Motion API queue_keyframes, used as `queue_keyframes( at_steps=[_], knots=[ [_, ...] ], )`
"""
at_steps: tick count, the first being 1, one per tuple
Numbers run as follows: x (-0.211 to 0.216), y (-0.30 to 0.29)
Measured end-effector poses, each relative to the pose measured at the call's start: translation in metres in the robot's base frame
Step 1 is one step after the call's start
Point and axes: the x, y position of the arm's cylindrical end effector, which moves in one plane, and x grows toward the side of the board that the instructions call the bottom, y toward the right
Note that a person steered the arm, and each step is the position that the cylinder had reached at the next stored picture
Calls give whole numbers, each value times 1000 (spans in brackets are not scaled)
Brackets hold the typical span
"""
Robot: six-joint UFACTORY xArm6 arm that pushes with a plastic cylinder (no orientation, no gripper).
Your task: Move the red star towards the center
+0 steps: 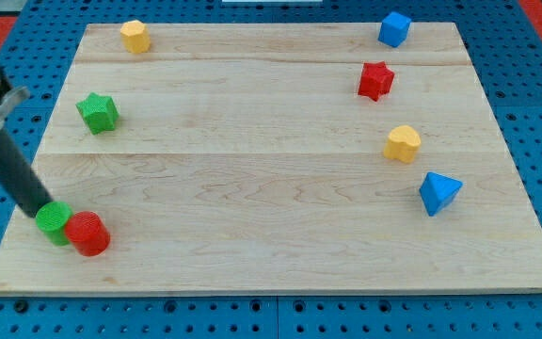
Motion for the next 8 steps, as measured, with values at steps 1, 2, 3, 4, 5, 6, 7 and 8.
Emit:
queue_keyframes(
  at_steps=[1,2,3,4,5,6,7,8],
  knots=[
    [11,-16],
    [33,-28],
    [64,-14],
    [65,24],
    [64,70],
    [47,71],
    [43,63],
    [38,61]
  ],
)
